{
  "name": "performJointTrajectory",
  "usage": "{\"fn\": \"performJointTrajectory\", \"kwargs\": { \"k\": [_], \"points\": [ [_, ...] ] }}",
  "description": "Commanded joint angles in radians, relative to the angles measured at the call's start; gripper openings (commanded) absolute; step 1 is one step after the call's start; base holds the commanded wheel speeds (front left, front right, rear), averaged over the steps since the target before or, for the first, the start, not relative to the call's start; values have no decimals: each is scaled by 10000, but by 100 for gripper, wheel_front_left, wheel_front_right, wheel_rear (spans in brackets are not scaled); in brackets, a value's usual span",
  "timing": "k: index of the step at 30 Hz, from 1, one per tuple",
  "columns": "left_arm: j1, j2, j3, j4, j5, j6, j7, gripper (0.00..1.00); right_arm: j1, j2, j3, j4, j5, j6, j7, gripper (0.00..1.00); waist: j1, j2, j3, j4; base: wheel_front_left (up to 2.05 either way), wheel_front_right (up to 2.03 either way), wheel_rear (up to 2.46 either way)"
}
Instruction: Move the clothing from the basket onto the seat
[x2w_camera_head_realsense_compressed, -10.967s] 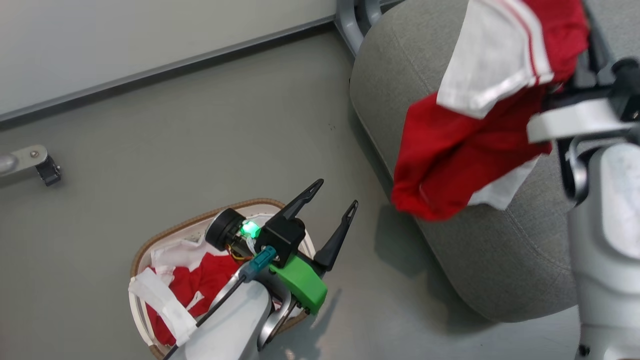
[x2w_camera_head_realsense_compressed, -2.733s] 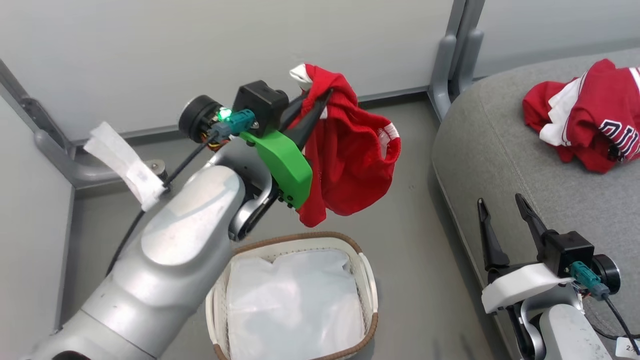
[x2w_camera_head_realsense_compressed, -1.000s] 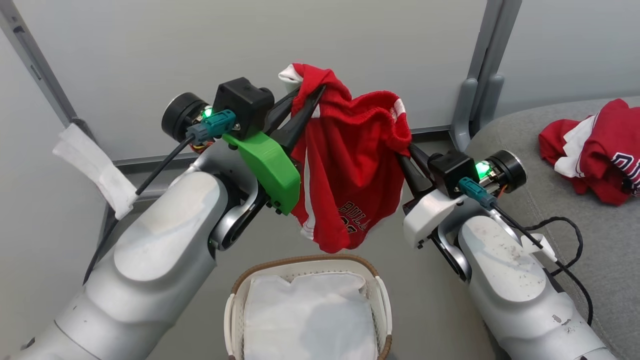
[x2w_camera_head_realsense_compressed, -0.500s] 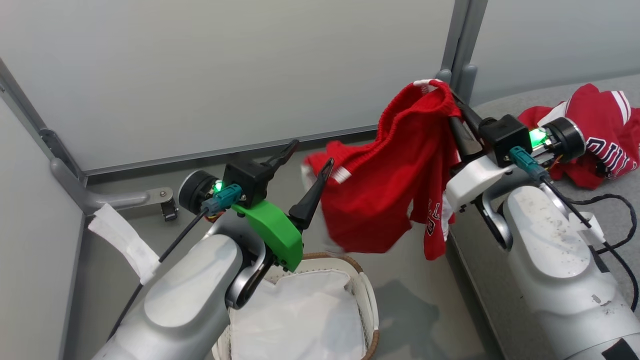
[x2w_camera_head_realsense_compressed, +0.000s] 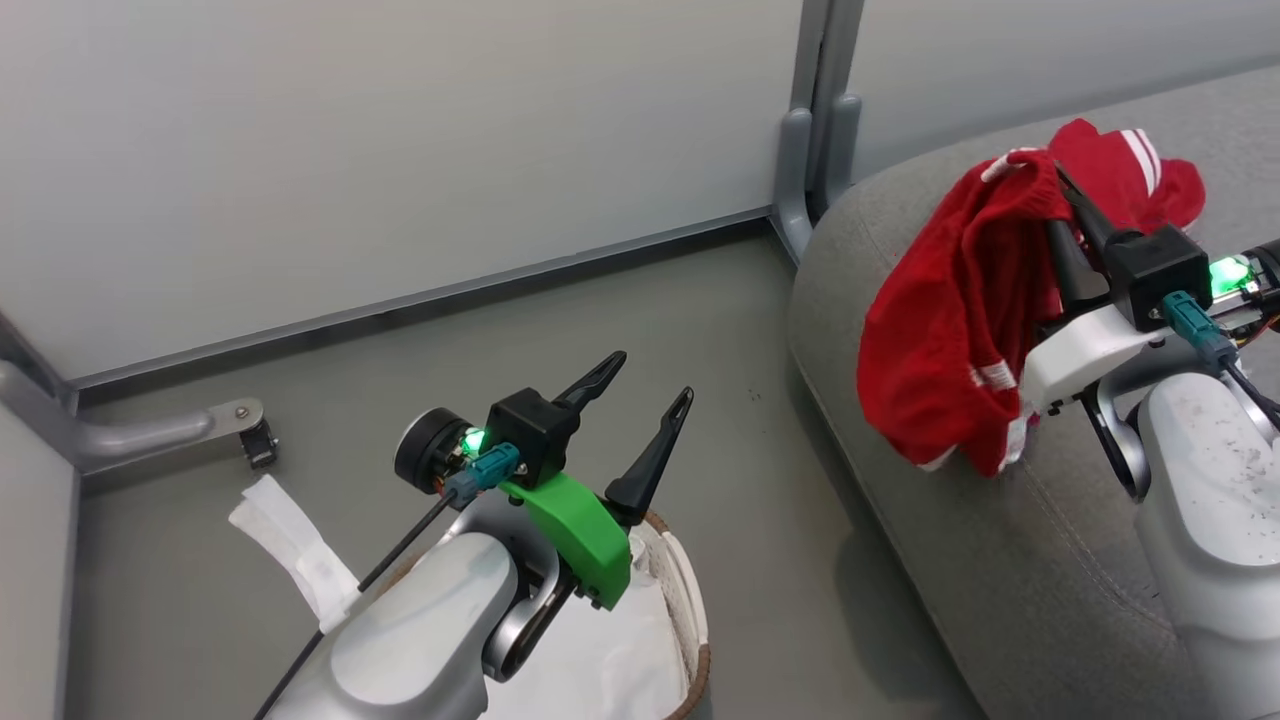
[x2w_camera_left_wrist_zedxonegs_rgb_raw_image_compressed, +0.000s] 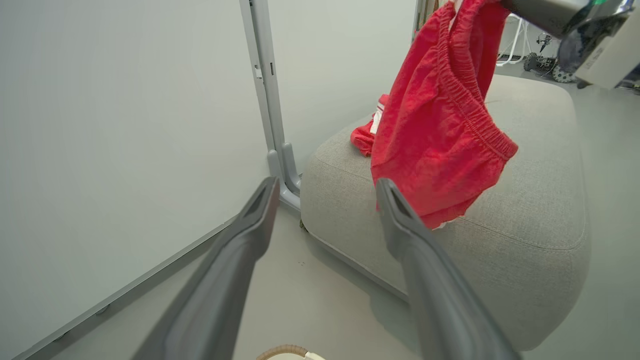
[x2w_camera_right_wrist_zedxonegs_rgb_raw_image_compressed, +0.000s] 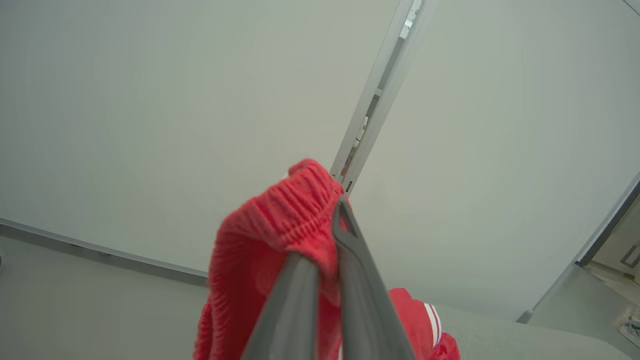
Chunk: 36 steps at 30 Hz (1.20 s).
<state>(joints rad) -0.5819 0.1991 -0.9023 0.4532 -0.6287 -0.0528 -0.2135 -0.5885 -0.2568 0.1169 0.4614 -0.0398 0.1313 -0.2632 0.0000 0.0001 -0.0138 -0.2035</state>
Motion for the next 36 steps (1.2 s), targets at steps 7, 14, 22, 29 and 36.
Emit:
{"fn": "performJointTrajectory", "kwargs": {
  "k": [7,14,22,29,36],
  "points": [
    [-24,-136,-114,130,103,-27,-128,100,133,-22,-223,-273,20,-11,-23,0,0,-1,825,-1543,0,0,0],
    [-372,-224,-267,272,252,-91,-68,100,3,139,-299,-387,25,-11,-23,0,0,-1,1416,-2164,0,0,0],
    [-594,-315,-343,200,376,14,-160,100,-346,193,-401,47,-6,-12,-23,0,0,-1,2075,-2036,0,0,0],
    [-610,-180,-369,-163,576,267,-246,100,-2276,-262,-445,1082,184,-12,2,0,0,-1,2817,-1456,0,0,0],
    [-537,-15,-525,-611,860,496,-234,100,-5104,-1756,-1095,1638,27,-11,669,0,0,-1,3575,-593,0,0,0]
  ]
}}
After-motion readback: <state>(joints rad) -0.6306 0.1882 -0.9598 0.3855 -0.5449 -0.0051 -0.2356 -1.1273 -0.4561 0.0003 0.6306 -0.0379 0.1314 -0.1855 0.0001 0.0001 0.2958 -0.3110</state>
